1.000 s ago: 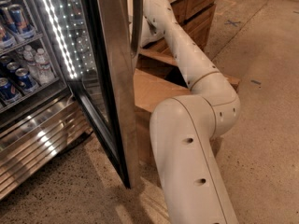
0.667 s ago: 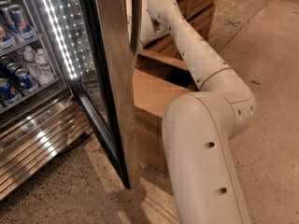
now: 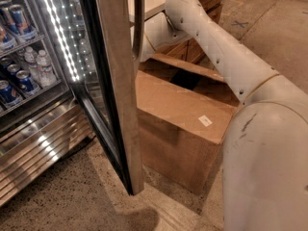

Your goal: Close right fridge door

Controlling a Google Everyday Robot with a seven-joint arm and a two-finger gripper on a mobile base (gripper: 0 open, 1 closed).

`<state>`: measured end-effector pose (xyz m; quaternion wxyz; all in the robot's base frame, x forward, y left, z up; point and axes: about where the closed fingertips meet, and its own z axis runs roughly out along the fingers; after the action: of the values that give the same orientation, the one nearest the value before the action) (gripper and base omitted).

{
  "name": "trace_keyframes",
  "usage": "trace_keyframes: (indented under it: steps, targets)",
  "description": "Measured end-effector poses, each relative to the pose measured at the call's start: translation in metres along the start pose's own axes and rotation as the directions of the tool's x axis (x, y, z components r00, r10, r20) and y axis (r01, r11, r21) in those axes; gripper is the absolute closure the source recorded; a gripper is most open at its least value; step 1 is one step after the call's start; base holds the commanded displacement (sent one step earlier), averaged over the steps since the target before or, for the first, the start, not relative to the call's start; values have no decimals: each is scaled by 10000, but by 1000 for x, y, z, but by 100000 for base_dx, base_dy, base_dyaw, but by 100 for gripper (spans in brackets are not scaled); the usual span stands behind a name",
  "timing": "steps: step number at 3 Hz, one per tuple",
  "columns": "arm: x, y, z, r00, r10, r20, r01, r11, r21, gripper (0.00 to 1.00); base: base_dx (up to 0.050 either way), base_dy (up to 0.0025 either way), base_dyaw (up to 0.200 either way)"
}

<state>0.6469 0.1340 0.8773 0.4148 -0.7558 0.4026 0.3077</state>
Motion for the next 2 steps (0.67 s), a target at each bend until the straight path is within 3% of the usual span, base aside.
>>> trace_keyframes:
  steps: [1, 2]
  targets:
    - [0, 0, 0, 10000, 0, 0, 0, 10000, -1, 100, 0, 0, 0]
    - [-3, -2, 11, 9998, -182, 88, 187, 9982, -563, 100, 0, 0, 0]
